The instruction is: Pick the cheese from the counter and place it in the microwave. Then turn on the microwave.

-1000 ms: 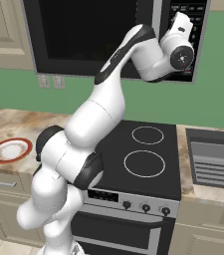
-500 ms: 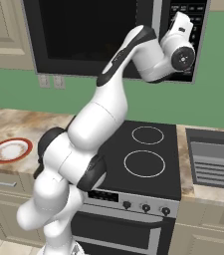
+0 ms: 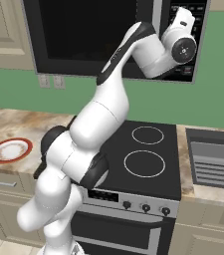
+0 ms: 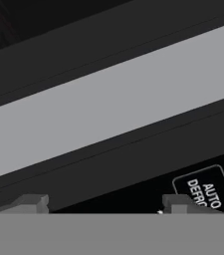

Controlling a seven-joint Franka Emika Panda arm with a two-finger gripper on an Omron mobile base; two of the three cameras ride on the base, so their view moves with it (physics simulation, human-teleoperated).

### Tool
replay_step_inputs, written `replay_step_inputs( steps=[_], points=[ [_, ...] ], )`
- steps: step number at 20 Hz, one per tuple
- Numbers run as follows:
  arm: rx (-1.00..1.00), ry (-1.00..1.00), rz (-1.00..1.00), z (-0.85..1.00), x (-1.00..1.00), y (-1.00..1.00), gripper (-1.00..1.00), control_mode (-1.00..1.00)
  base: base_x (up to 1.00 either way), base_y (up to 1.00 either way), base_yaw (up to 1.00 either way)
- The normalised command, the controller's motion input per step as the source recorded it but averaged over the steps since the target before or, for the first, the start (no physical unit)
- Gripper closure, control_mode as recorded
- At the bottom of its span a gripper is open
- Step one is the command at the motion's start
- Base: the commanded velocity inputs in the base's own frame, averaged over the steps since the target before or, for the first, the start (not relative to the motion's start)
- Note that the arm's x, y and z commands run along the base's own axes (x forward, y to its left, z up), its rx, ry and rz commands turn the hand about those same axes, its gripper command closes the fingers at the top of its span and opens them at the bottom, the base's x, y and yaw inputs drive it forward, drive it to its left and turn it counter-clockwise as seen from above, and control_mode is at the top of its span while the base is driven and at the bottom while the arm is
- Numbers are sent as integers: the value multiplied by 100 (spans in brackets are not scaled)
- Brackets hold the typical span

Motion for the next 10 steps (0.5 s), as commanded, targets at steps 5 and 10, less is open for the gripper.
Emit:
replay_step_inputs(
  steps=[5,10],
  points=[
    [0,5,0,7,-3,-21,-100,-100,0,0,0],
    [0,1,0,2,0,-30,-100,-100,0,0,0]
  ],
)
